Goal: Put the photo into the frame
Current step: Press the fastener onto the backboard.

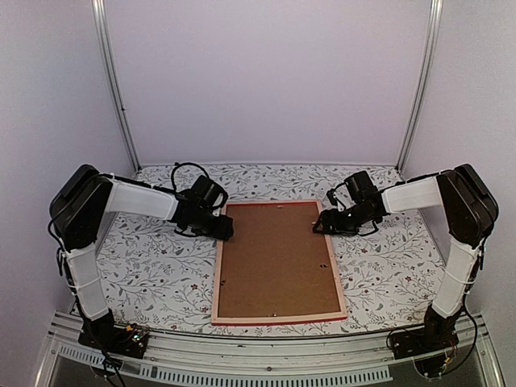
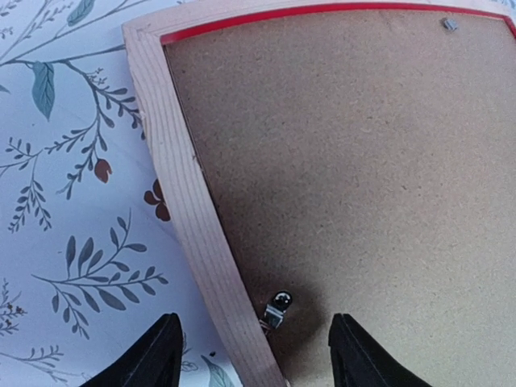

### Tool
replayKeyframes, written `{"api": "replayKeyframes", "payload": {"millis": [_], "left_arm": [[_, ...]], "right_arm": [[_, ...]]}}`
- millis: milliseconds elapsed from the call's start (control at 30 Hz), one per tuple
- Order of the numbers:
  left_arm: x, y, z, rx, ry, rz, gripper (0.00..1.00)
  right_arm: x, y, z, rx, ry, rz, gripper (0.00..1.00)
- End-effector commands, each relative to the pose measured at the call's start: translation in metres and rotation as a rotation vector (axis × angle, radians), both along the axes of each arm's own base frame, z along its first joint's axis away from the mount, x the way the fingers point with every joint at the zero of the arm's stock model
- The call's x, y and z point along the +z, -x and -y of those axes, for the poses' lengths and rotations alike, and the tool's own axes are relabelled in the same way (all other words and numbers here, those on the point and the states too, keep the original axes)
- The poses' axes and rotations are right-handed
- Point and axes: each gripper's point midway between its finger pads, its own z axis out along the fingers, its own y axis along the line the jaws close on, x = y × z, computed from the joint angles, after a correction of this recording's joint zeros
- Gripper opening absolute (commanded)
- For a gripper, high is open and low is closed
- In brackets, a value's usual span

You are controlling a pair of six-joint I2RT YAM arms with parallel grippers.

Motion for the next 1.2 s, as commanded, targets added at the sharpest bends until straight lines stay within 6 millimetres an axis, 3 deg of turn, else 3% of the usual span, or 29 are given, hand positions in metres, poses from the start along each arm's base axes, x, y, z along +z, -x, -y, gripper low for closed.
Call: {"api": "replayKeyframes", "payload": {"millis": [0,500,967,1167], "left_arm": [[0.012,-0.003,-0.004,0.002,-0.003,0.033,0.64],[0.001,-0.014,-0.013,-0.072,-0.158,0.069,0.5],[0.013,-0.004,-0.003,-0.12,-0.105,0.083,0.57],[0.002,-0.005,-0.008,-0.125,-0.174,0.075,0.57]], "right_arm": [[-0.029,0.018,0.012,-0.004,0.057,-0.094,0.82],[-0.029,0.018,0.01,-0.002,0.05,-0.098,0.82],[-0.035,0.02,0.01,-0.003,0.047,-0.109,0.82],[-0.036,0.022,0.012,-0.003,0.052,-0.109,0.82]]}}
